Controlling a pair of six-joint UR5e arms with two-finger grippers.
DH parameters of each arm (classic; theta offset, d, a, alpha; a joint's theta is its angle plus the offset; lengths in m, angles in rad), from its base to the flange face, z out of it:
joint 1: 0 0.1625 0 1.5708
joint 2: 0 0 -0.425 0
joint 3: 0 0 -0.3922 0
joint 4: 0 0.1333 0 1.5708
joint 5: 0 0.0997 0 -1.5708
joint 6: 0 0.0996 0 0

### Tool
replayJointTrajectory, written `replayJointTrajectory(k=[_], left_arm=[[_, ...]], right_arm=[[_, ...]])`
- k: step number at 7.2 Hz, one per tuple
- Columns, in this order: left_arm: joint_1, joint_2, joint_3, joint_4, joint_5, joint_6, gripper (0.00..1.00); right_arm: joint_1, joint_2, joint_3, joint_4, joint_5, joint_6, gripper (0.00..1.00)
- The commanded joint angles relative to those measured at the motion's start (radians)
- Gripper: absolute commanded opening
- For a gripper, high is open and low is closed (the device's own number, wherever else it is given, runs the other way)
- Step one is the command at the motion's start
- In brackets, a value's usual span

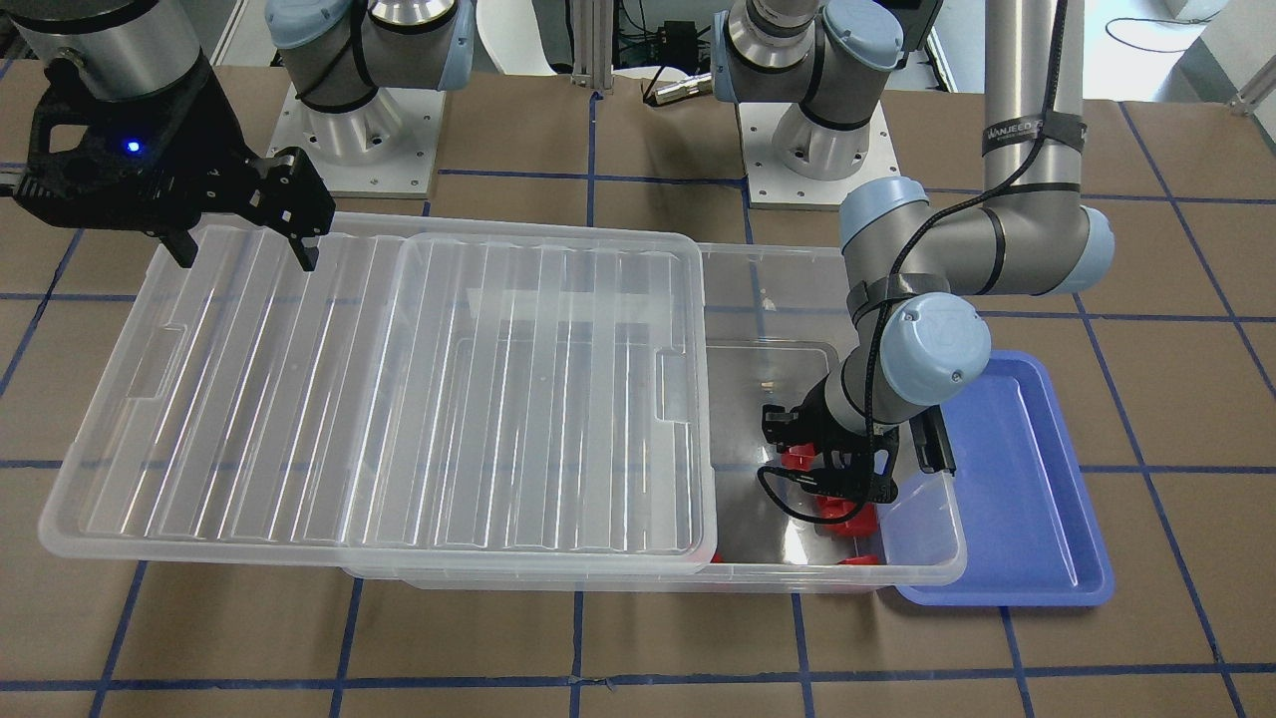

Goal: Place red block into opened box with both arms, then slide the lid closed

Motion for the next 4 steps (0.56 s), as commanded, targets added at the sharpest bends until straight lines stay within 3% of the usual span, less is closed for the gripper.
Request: replayJointTrajectory(k=[1, 3, 4], left_arm=[[-0.001, -0.034, 0.000, 0.008, -0.002, 0.000, 0.00], [-0.002, -0.053, 0.000, 0.010, 0.001, 0.004, 0.00], [-0.002, -0.059, 0.000, 0.022, 0.000, -0.001, 0.07]], right_arm=[[0.000, -0.002, 0.000, -0.001, -0.006, 0.000, 1.00], [0.000, -0.002, 0.000, -0.001, -0.009, 0.000, 1.00], [0.000, -0.002, 0.000, 0.001, -0.010, 0.000, 1.00]])
